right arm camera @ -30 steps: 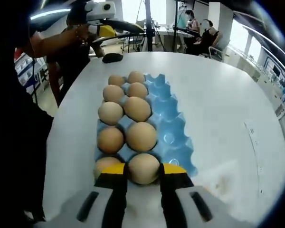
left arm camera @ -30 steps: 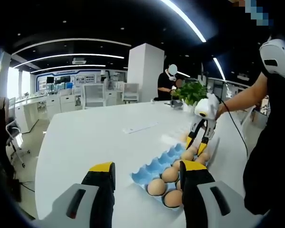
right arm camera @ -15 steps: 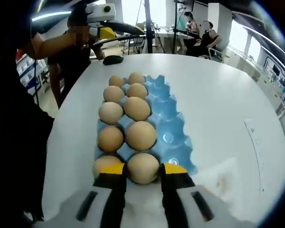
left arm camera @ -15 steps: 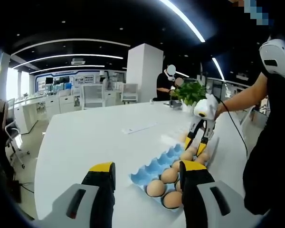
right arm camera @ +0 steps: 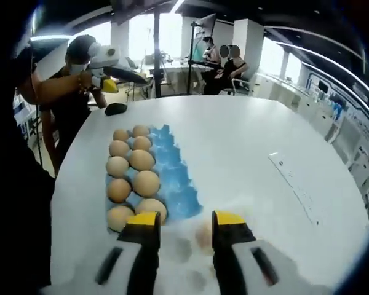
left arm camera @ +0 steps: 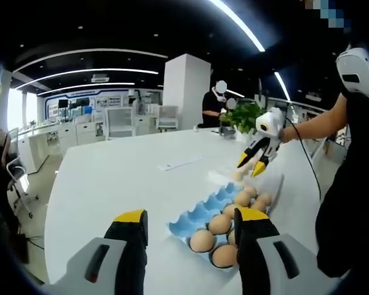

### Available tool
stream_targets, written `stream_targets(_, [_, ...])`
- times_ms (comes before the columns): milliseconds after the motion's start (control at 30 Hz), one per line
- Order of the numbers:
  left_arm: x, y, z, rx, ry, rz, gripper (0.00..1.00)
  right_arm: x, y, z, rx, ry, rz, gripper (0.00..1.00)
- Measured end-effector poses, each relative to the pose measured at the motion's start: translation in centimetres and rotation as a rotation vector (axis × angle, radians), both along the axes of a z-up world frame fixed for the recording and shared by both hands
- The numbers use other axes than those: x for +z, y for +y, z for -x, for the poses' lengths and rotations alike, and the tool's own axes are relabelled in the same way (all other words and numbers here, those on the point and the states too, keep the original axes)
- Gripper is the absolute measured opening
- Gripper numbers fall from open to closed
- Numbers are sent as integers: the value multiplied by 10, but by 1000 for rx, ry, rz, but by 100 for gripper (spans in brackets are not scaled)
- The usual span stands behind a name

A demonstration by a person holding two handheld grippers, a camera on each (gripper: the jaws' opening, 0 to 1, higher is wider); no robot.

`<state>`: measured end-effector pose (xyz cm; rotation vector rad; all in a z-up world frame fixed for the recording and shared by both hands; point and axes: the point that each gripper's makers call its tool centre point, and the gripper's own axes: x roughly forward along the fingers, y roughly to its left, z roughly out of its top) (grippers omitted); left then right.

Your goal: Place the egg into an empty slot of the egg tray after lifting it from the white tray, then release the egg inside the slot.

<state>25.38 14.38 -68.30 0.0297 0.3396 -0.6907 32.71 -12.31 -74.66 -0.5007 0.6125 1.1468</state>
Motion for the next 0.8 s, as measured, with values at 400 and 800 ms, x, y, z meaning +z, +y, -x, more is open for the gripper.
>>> stream_targets(400, [-1,-1,0,-6,2,-13,57,-26,-8,-19,-85,13,60,33])
stream_targets(800, [0,-2,0,-8,2,-5,57,-42,-9,-15,-29,38,128,28])
